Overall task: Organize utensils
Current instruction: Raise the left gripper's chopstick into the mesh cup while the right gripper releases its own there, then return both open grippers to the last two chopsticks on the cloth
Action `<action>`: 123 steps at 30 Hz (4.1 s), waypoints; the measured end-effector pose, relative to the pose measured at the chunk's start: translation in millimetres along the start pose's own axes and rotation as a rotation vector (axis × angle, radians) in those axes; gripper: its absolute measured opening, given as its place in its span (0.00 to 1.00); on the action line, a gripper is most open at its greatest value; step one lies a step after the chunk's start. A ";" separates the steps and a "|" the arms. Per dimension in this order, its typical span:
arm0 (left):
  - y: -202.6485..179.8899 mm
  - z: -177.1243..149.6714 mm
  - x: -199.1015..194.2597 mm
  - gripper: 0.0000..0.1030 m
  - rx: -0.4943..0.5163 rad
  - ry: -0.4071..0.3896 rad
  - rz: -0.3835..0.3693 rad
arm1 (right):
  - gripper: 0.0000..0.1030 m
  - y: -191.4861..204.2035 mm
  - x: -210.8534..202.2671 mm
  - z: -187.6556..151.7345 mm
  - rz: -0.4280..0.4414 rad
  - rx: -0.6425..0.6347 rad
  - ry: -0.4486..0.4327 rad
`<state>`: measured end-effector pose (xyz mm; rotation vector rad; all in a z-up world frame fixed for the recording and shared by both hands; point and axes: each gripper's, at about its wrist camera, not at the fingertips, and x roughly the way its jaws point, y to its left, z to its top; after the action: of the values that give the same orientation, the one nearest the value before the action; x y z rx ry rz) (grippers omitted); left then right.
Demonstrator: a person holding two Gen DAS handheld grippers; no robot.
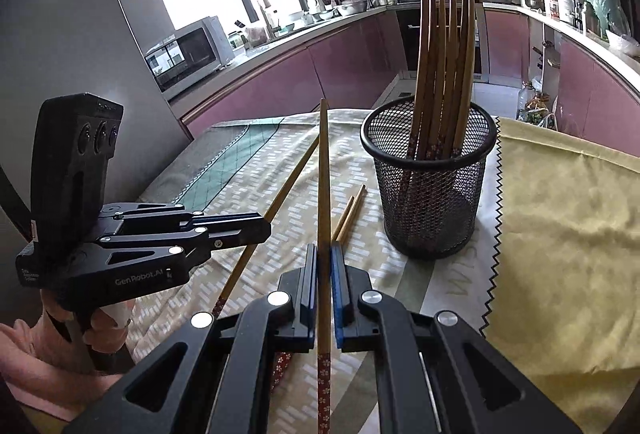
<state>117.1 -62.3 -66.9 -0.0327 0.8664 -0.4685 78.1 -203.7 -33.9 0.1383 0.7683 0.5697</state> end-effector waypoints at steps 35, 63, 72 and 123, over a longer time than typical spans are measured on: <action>-26.0 63.9 -82.1 0.07 0.068 -0.216 -0.140 | 0.06 -6.6 -77.4 48.4 -0.027 -0.054 -0.255; -59.0 132.3 -74.0 0.07 0.130 -0.317 -0.067 | 0.06 -21.0 -66.0 97.5 -0.118 -0.103 -0.311; -54.2 133.2 -39.0 0.07 0.168 -0.209 -0.031 | 0.06 -34.3 -36.5 93.2 -0.108 -0.070 -0.220; -5.7 66.5 -43.7 0.62 0.074 -0.235 0.063 | 0.32 9.4 -34.9 42.3 0.039 -0.097 -0.117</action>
<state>139.9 -60.1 9.6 0.0080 0.6170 -0.4275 83.0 -210.8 21.1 0.0959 0.6243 0.6289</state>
